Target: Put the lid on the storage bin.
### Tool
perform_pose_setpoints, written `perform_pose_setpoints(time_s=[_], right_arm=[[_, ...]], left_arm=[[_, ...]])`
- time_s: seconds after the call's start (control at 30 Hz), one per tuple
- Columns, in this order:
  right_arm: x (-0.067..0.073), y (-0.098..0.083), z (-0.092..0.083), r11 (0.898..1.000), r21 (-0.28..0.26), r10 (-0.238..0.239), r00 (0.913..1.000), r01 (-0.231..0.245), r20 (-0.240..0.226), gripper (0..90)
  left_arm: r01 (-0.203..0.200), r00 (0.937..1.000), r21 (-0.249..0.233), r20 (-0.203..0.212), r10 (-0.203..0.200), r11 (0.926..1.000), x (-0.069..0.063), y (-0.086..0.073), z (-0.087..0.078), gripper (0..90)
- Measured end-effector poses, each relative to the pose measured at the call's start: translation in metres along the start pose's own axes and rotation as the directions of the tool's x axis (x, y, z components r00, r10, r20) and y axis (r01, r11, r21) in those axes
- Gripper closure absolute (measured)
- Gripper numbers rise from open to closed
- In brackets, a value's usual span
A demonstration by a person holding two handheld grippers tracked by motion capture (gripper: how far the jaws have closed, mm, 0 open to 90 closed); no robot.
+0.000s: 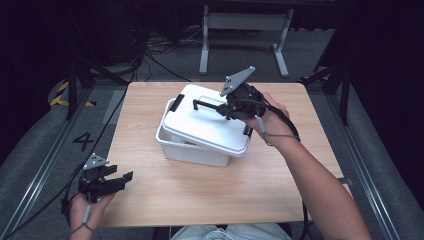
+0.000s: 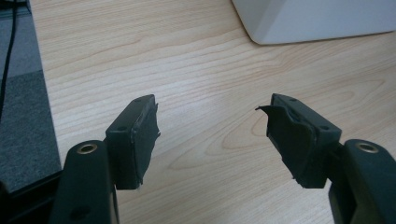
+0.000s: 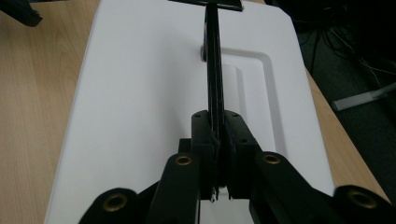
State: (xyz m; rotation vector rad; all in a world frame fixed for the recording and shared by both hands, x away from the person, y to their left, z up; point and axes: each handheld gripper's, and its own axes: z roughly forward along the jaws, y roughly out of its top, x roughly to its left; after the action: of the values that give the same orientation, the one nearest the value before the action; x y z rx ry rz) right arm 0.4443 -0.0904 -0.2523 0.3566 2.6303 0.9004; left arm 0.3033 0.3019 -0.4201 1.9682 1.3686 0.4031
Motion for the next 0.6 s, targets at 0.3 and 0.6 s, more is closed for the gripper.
perform_pose_setpoints(time_s=[0.3, 0.6], right_arm=[[0.001, 0.007, 0.03, 0.999, 0.023, -0.023, 0.9992, 0.024, -0.032, 84.6], [0.001, 0.01, 0.052, 0.999, 0.023, -0.047, 0.9967, 0.049, -0.066, 84.5]], left_arm=[[-0.014, 0.9997, -0.005, 0.018, 0.014, 0.9999, 0.0, 0.007, 0.007, 34.2], [-0.017, 0.9995, -0.003, 0.028, 0.017, 0.9999, -0.001, 0.011, 0.011, 34.2]])
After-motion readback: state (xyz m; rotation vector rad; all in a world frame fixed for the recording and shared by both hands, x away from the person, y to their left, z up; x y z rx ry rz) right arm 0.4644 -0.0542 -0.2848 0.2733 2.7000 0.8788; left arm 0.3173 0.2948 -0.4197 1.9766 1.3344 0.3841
